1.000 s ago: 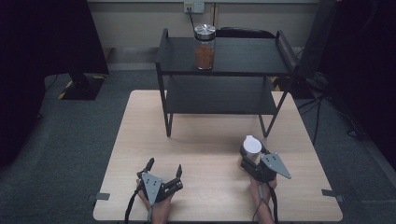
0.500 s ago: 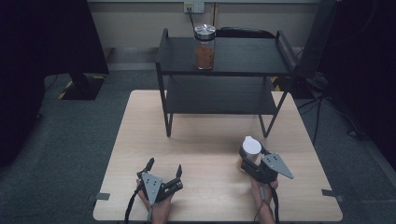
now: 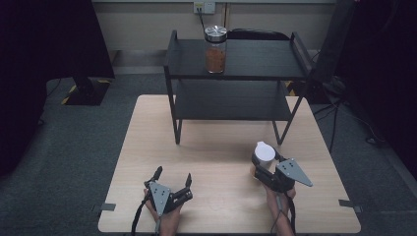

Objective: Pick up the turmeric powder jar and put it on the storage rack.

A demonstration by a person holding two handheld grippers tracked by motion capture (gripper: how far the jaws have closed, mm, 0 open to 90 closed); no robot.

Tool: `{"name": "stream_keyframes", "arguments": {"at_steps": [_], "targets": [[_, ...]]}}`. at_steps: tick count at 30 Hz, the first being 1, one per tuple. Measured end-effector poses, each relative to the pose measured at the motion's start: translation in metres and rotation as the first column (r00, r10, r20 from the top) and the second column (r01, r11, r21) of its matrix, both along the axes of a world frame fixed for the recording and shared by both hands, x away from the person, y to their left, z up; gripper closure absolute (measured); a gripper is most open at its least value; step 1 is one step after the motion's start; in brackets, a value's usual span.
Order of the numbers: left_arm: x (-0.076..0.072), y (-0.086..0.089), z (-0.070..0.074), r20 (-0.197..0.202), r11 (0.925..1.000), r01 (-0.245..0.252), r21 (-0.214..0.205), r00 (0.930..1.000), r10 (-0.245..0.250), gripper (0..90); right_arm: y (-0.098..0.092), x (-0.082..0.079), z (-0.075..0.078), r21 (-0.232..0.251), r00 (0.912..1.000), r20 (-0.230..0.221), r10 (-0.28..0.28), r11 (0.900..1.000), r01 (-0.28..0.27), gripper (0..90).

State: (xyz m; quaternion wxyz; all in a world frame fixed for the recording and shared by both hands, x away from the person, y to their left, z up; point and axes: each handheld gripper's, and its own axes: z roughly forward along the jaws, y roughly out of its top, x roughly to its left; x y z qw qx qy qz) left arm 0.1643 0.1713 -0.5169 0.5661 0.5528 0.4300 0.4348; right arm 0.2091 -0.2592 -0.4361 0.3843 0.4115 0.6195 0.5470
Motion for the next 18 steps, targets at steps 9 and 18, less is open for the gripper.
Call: {"name": "stream_keyframes", "arguments": {"at_steps": [9, 18], "targets": [[0.000, 0.000, 0.000, -0.001, 1.0000, -0.001, 0.001, 1.0000, 0.001, 1.8, -0.003, 0.000, 0.009, 0.003, 0.9998, -0.009, 0.016, 0.9999, -0.016, 30.4], [0.000, 0.000, 0.000, 0.000, 1.0000, 0.000, 0.001, 1.0000, 0.000, 1.8, -0.013, 0.002, 0.026, 0.019, 0.9990, -0.013, 0.042, 0.9990, -0.042, 30.5]]}}
